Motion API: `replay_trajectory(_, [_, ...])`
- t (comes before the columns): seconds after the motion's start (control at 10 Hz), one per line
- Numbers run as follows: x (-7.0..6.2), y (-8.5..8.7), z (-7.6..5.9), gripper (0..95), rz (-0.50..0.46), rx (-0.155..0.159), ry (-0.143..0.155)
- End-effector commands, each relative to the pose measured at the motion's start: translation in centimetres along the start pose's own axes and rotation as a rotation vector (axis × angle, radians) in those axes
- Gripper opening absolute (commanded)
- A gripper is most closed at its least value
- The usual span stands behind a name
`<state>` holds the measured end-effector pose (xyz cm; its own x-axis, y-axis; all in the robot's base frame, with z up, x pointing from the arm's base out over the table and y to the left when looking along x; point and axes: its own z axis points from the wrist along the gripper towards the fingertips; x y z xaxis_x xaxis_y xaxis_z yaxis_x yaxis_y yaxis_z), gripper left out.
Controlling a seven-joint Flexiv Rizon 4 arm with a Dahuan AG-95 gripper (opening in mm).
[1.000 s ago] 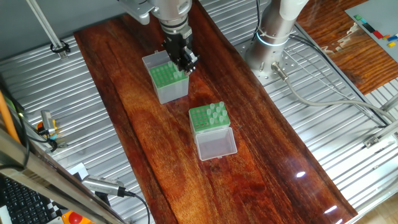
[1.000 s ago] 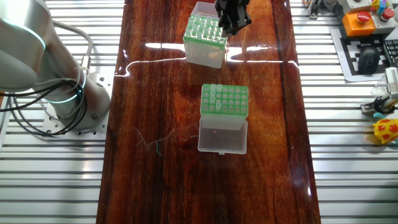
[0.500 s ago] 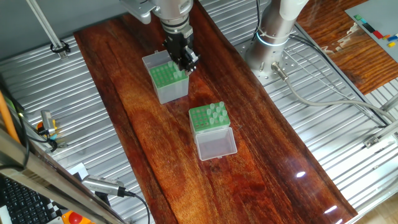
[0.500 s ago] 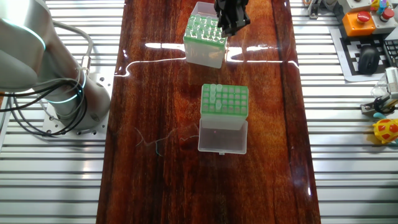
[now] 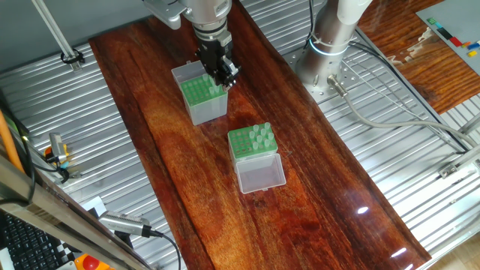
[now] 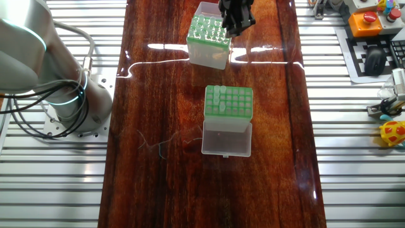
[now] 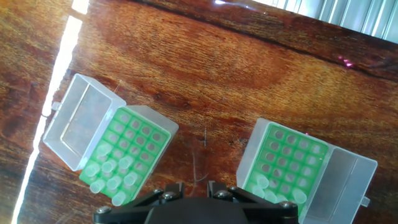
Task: Transfer all large pipette tips from one holder to another
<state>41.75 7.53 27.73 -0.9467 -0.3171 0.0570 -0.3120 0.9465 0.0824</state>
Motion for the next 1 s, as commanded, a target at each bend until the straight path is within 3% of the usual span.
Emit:
replay_trajectory(0.1, [-0.01,-0.01,0.02,19.0,0.001,0.002,0.000])
replay_trajectory(0.2, [-0.01,-0.01,0.02,19.0,-0.008,0.021,-0.011])
replay_trajectory(1.0, [-0.01,-0.01,0.02,19.0,-0.027,0.019,-0.007])
